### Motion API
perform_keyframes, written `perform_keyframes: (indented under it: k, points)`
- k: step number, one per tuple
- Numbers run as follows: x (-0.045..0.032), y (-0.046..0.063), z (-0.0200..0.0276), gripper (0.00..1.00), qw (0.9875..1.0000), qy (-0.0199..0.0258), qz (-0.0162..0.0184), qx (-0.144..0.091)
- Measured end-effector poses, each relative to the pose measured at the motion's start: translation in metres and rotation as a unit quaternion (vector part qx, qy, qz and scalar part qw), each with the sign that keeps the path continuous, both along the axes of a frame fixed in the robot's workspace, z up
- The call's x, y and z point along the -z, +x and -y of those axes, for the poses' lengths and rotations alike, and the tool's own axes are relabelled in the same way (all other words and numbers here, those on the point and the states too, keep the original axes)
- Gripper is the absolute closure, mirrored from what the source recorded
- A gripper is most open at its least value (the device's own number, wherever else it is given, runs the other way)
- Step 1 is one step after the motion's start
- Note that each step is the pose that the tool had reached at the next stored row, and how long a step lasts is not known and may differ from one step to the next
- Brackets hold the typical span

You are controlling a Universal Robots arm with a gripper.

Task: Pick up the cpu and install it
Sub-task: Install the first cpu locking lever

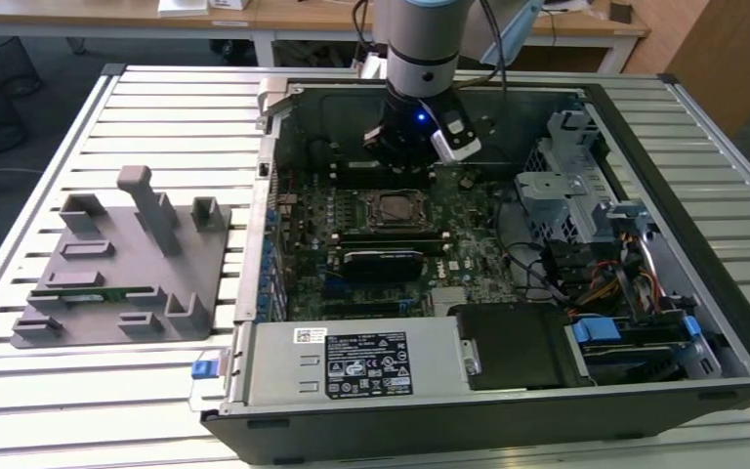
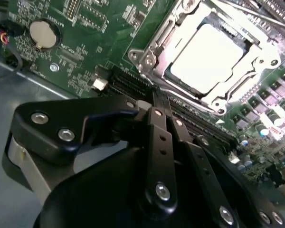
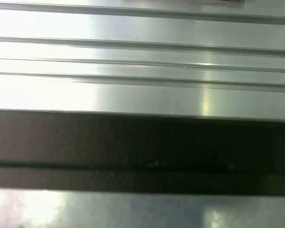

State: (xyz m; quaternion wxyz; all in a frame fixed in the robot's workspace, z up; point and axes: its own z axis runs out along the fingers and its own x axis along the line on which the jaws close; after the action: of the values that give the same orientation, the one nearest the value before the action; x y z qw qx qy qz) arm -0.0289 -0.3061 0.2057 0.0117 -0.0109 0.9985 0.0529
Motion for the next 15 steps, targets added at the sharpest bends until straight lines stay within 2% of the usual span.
perform_keyframes:
  k: [5,15]
  points:
    - [-0.0001,0.000,0.0055,0.89,1.0000,-0.0002,-0.0001,0.000]
    - [0.0000,0.000,0.0110,0.89,1.0000,-0.0001,-0.0001,0.000]
